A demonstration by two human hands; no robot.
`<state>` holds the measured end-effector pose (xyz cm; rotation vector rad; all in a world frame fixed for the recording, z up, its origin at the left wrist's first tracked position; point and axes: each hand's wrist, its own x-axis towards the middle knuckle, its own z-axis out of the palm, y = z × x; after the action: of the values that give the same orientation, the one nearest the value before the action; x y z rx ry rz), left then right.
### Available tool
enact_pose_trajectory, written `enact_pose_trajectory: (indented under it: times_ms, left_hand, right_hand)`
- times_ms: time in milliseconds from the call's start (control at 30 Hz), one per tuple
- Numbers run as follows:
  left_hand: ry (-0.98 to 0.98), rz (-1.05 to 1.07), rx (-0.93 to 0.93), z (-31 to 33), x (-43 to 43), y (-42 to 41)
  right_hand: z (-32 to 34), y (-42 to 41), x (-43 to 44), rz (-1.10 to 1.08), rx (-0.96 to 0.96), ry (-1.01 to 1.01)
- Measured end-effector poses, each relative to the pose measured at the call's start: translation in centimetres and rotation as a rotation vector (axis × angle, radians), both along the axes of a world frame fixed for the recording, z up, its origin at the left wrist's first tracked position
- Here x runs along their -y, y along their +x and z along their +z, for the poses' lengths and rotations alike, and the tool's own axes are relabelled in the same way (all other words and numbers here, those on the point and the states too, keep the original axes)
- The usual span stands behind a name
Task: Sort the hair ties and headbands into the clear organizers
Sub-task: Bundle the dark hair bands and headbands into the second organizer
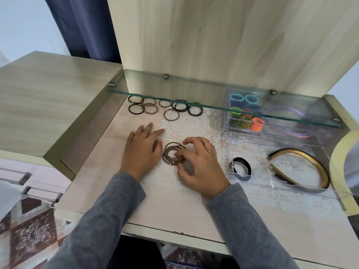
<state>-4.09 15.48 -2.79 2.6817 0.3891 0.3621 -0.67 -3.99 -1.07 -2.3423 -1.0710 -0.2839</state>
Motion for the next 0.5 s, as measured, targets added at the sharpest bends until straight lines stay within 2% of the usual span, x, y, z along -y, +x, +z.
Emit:
enact_pose_trajectory:
  times_ms: [300, 500]
  left_hand:
    - [-0.012, 0.002, -0.003, 0.2, 0.0, -0.1]
    - [0.004, 0.007, -0.013, 0.2, 0.0, -0.2]
  right_hand:
    - [0.3, -0.2, -0.2, 0.036, 0.05, -0.094]
    - [0.2, -0.7, -1.1, 0.01, 0.22, -0.157]
